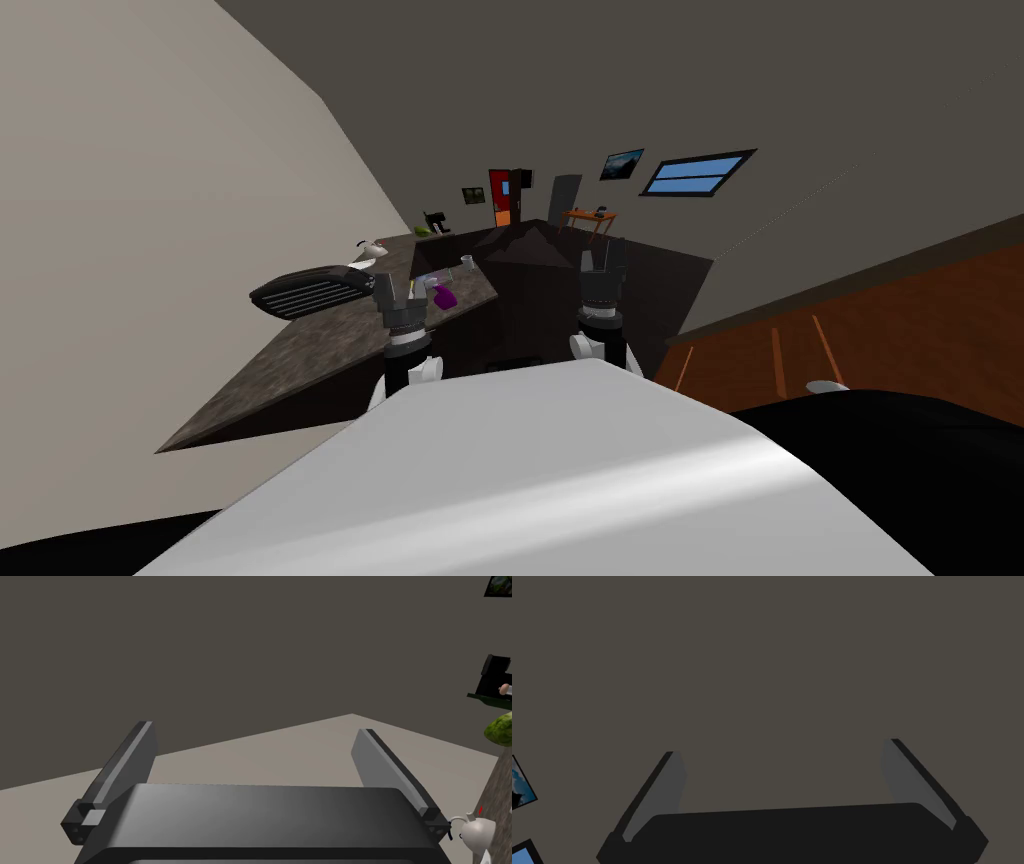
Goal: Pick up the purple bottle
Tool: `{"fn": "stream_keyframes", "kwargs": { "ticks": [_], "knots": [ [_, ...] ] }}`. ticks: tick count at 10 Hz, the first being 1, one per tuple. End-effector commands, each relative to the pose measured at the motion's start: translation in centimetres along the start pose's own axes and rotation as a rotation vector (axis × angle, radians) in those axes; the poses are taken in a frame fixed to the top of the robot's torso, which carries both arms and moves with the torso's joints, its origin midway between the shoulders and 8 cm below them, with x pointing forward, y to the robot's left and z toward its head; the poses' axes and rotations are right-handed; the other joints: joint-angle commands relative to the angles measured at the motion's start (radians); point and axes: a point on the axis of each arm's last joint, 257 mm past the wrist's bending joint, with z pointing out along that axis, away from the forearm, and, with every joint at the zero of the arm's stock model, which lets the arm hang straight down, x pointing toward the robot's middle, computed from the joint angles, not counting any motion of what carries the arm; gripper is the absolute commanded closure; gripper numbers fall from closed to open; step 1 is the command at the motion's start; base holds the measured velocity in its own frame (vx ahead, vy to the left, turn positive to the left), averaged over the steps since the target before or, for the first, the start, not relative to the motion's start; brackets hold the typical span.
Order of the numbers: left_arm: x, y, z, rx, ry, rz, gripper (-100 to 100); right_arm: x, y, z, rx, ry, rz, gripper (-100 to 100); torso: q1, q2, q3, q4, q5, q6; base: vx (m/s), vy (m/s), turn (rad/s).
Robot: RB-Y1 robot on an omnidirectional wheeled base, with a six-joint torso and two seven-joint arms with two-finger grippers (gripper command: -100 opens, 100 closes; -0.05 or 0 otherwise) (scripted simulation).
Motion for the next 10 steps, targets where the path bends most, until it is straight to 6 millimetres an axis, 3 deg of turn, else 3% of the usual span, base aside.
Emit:
{"fn": "stream_keyframes", "kwargs": {
  "ticks": [1, 5, 10],
  "knots": [
    [0.3, 0.4, -0.2, -0.008, 0.031, 0.016, -100, 0.0, 0.0, 0.0, 0.0, 0.0, 0.0, 0, 0.0, 0.0, 0.0, 0.0, 0.0, 0.0, -0.001, 0.022, -0.054],
    [0.8, 1.9, -1.1, -0.041, 0.113, 0.063, -100, 0.0, 0.0, 0.0, 0.0, 0.0, 0.0, 0, 0.006, 0.001, 0.0, 0.0, 0.001, 0.0, -0.01, 0.08, -0.071],
    [1.2, 5.1, -3.1, -0.113, 0.261, 0.155, -100, 0.0, 0.0, 0.0, 0.0, 0.0, 0.0, 0, 0.01, 0.002, 0.001, 0.0, 0.002, 0.0, -0.031, 0.13, -0.114]
  ]
}}
